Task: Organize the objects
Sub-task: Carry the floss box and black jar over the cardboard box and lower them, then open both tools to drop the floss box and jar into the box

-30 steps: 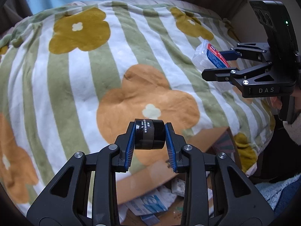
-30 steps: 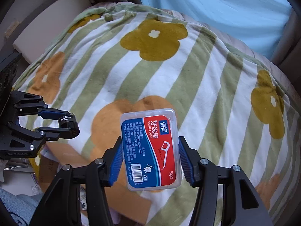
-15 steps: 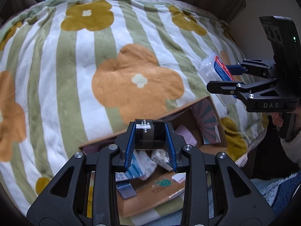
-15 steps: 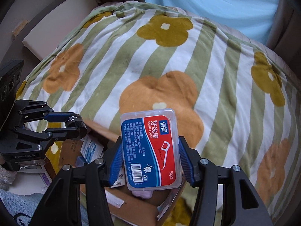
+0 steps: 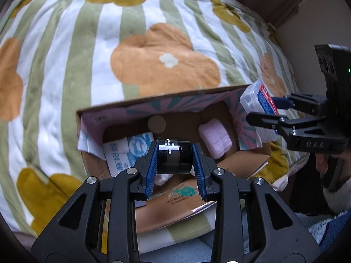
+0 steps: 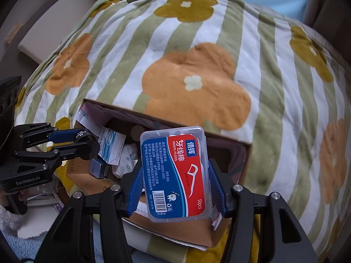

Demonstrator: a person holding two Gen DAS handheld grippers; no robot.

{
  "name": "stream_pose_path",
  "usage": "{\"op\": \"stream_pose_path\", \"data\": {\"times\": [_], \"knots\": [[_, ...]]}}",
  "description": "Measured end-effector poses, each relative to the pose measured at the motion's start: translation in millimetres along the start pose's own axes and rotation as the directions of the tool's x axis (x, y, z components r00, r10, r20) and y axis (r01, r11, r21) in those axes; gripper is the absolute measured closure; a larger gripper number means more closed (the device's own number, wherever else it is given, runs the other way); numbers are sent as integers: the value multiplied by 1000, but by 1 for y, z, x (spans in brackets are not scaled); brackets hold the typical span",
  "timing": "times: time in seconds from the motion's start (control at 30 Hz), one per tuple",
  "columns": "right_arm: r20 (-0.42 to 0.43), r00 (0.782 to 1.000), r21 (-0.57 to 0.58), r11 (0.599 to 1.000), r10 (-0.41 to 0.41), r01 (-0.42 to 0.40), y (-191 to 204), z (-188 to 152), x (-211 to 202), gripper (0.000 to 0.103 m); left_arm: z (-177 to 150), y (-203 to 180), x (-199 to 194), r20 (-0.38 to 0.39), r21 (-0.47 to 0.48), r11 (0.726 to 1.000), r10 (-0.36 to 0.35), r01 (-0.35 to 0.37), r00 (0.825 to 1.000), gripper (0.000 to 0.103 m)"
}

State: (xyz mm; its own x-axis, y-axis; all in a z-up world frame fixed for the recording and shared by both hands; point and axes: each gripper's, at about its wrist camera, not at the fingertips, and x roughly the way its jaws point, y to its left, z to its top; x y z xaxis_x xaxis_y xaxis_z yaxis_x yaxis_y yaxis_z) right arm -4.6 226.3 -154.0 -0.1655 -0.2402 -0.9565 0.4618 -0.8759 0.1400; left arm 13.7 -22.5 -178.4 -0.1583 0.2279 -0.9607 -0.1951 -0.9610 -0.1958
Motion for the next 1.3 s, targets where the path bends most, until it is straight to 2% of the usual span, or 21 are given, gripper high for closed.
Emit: {"op": "stream_pose_path", "data": {"times": [0.43,0.93,0.97,1.03,1.07,1.1,1.13,1.17,1.3], "knots": [[-58,997,80,995,-48,52,2,-33,50,52,-23,16,37,-38,-15,1000,5,-6,999,75],[-45,998,164,986,-36,43,2,-24,53,52,-21,2,34,-34,58,996,64,-62,997,74],[-44,998,180,983,-36,43,1,-23,54,52,-21,1,33,-32,53,997,61,-59,998,68],[-40,999,207,978,-23,31,-1,-23,54,47,-21,-2,30,-27,56,996,76,-74,997,7],[-36,999,227,974,-11,19,-3,-22,54,34,-22,-3,28,-16,57,995,89,-88,996,1],[-36,999,238,971,-2,10,-4,-23,55,13,-23,-4,28,-19,66,994,90,-88,996,0],[-41,999,243,970,11,-1,-5,-22,57,4,-24,-4,28,-21,65,994,91,-89,996,0],[-50,999,240,971,17,-5,-5,-23,59,0,-25,-3,29,-32,62,994,95,-93,995,0],[-54,998,224,973,-41,53,-2,-25,58,0,-30,2,34,-67,53,993,109,-105,992,0]]}}
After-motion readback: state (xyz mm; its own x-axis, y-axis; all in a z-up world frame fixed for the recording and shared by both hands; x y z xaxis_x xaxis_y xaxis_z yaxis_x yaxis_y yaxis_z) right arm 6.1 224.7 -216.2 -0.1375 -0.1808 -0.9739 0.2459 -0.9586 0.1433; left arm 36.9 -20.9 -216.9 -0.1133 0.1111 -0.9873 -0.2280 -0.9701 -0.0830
